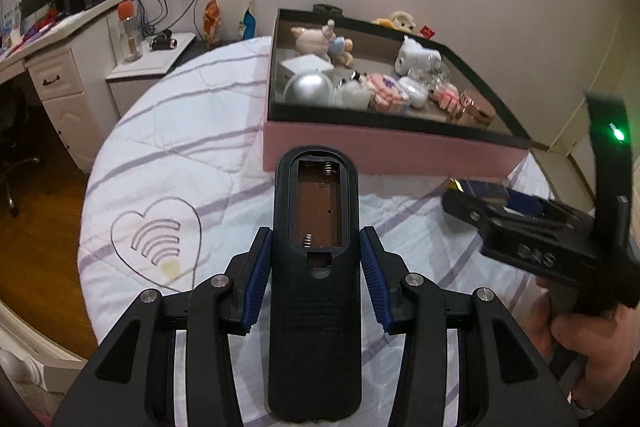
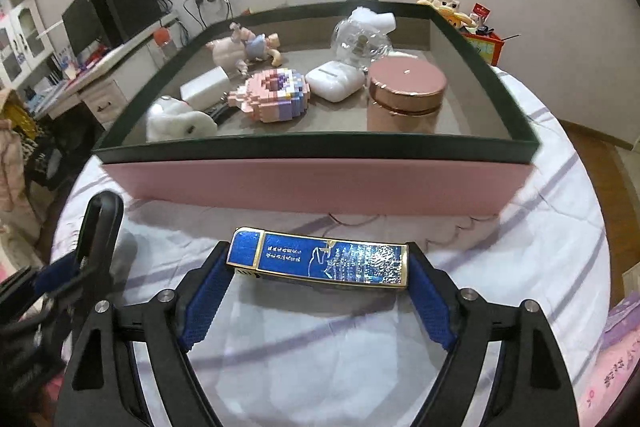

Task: Organize rigid objects
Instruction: 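Carry the remote and blue box into the tray and open both grippers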

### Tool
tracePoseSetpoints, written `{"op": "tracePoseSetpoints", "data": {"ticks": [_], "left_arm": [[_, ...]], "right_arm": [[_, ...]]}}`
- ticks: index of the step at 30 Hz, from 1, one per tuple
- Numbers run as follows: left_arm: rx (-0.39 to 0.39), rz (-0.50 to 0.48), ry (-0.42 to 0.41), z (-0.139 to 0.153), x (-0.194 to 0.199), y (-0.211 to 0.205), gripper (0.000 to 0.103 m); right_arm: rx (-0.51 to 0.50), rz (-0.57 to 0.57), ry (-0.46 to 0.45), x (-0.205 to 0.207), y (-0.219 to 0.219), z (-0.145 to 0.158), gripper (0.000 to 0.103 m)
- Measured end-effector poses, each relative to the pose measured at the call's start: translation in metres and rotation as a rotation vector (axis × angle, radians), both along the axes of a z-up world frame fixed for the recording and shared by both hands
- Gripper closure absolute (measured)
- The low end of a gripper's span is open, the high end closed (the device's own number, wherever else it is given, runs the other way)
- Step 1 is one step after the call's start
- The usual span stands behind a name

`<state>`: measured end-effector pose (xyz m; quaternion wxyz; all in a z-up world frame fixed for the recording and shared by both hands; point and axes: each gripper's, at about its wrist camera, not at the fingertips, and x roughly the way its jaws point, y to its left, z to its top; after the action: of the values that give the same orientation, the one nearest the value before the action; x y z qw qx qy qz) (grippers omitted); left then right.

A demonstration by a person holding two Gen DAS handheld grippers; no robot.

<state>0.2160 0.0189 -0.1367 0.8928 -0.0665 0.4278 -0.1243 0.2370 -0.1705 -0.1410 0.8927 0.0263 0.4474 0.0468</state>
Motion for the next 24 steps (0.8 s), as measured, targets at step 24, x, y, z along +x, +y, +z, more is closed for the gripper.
{"op": "tracePoseSetpoints", "data": {"ticks": [24], "left_arm": [[-0.007,-0.053,-0.167,0.091,0.034,-0.016,0.059]], "right_arm": [[0.046,0.019,-0.178,0.01,-0.026,0.095,0.019]]}}
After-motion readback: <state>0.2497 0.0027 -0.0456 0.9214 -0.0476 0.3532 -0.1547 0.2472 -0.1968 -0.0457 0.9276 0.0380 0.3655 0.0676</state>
